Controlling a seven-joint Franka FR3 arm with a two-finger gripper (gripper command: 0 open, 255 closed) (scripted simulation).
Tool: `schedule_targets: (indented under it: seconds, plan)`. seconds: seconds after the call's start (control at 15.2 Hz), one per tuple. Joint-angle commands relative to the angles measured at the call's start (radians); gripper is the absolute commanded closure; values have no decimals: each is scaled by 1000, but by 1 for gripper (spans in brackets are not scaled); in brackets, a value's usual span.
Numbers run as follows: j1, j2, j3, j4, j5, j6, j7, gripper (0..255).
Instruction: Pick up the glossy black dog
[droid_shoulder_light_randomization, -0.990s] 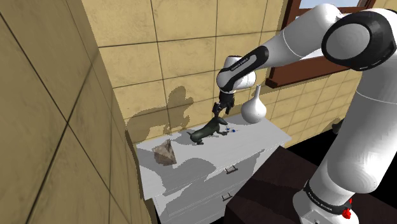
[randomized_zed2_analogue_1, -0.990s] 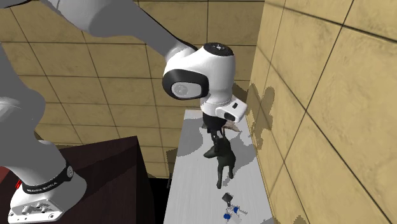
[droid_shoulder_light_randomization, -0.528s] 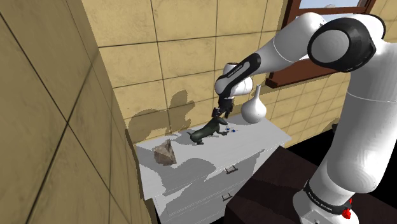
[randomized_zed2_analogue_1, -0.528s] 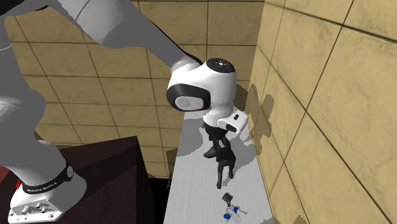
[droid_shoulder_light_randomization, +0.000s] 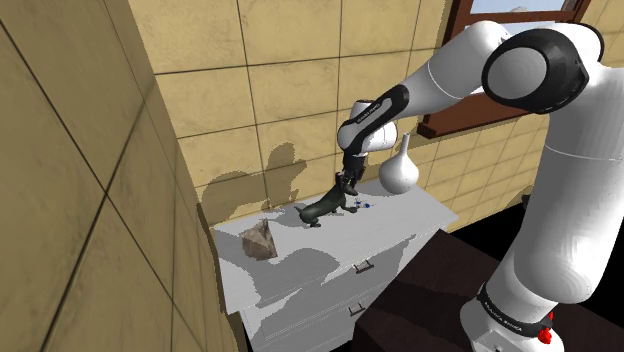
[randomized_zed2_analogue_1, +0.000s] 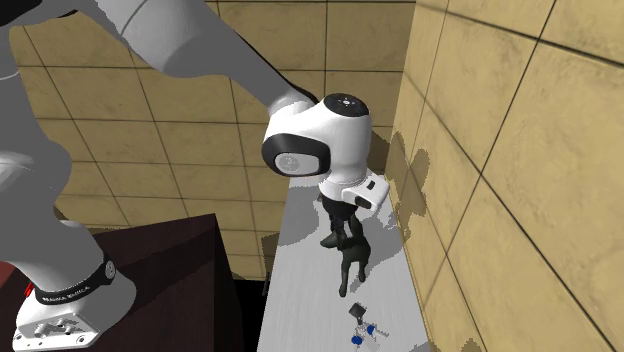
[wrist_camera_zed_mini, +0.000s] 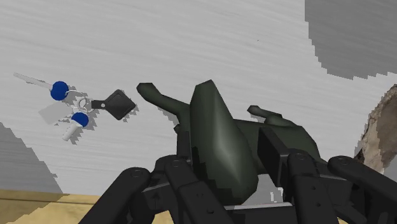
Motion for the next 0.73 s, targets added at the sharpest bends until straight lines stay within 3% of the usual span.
schedule_targets:
  seconds: [0.0, 0.66]
  plan:
    - [0, 2, 0, -1, 0, 0, 0, 255]
    - [5, -72, -12, 24, -40, -95, 37, 255]
